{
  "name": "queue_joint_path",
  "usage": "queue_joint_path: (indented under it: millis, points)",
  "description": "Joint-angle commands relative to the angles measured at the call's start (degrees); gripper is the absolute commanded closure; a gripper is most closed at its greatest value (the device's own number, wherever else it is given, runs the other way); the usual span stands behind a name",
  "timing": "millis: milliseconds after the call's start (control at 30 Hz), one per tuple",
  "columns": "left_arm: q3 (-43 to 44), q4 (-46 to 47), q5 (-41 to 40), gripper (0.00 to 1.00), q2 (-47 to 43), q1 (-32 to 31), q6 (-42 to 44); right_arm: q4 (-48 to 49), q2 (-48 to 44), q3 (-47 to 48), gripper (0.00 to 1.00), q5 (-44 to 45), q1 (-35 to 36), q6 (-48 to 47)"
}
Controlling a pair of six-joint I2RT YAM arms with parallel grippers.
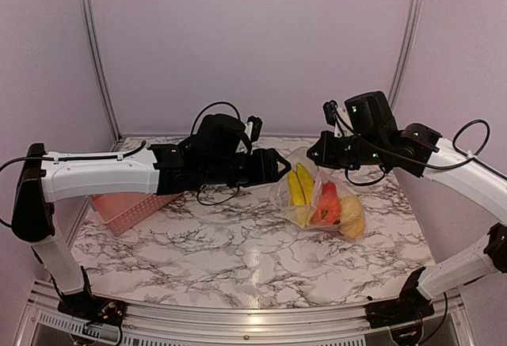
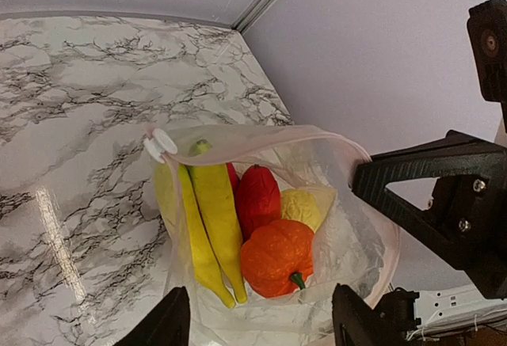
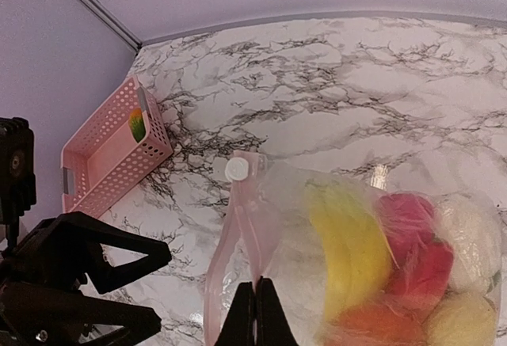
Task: Open the zip-top bag and remove the fake food
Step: Pick up the fake fruit from the zipper food storage bag.
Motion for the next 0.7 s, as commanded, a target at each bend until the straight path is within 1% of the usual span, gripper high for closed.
queue_joint_path:
  millis: [0, 167, 333, 500, 667]
  points:
    - [3.9, 1.8, 3.2, 0.38, 5.8, -1.5, -0.1, 1.4, -0.2, 0.0, 1.00, 0.2, 0.6, 0.8]
    - [8.8, 1.8, 6.2, 0.43, 12.2, -2.7, 0.1, 1.4, -0.2, -0.2, 1.00, -0.1, 0.6, 0.9]
    - [13.8, 1.0, 8.8, 0.45, 17.7, -3.2, 0.0, 1.4, -0.2, -0.2, 1.00, -0.4, 0.6, 1.2]
    - [16.4, 0.2, 10.6, 0.44, 21.1, -3.6, -0.2, 1.4, -0.5, -0.2, 1.00, -0.6, 0.6, 1.7]
    - [17.8, -1.0, 11.2, 0.42, 23.4, -3.6, 0.2, 1.3, -0.7, -0.1, 1.00, -0.9, 0.6, 2.0]
